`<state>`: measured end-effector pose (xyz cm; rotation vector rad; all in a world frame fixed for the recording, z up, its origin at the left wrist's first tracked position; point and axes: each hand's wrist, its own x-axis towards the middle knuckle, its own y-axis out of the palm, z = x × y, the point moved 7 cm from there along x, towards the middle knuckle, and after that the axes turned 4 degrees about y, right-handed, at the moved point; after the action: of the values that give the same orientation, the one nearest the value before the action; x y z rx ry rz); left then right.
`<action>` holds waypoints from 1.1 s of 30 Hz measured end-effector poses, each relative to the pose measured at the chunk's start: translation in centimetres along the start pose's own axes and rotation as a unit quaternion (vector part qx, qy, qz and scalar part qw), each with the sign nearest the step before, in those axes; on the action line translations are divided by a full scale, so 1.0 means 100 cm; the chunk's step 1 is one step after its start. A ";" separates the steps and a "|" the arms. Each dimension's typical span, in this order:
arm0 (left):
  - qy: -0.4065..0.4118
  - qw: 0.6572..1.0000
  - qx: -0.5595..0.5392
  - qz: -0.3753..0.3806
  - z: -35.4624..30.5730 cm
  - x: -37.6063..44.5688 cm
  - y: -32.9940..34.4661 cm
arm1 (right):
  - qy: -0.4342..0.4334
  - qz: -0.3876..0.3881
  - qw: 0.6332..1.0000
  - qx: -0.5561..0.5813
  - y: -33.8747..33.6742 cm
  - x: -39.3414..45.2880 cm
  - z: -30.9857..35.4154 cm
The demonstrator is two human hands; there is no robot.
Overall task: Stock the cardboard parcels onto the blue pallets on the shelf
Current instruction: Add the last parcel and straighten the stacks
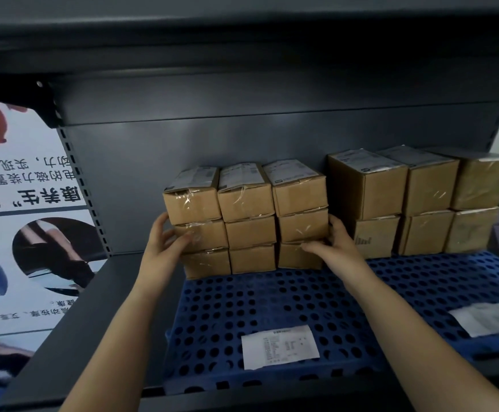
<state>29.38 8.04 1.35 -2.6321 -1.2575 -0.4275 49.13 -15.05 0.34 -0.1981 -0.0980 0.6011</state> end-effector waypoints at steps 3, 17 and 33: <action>0.006 1.000 0.006 0.000 -0.003 0.003 0.001 | -0.003 -0.011 1.000 0.000 -0.003 0.005 0.004; 0.017 1.000 0.012 0.018 -0.014 0.012 0.009 | 0.011 -0.008 1.000 0.019 -0.001 0.009 0.003; 0.072 0.997 0.016 -0.016 -0.027 0.016 -0.002 | -0.075 -0.029 0.997 0.016 -0.010 0.000 0.041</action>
<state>29.70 8.57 4.45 -2.5077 -1.2511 -0.5855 49.04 -15.22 4.52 -0.1189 -0.2390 0.5596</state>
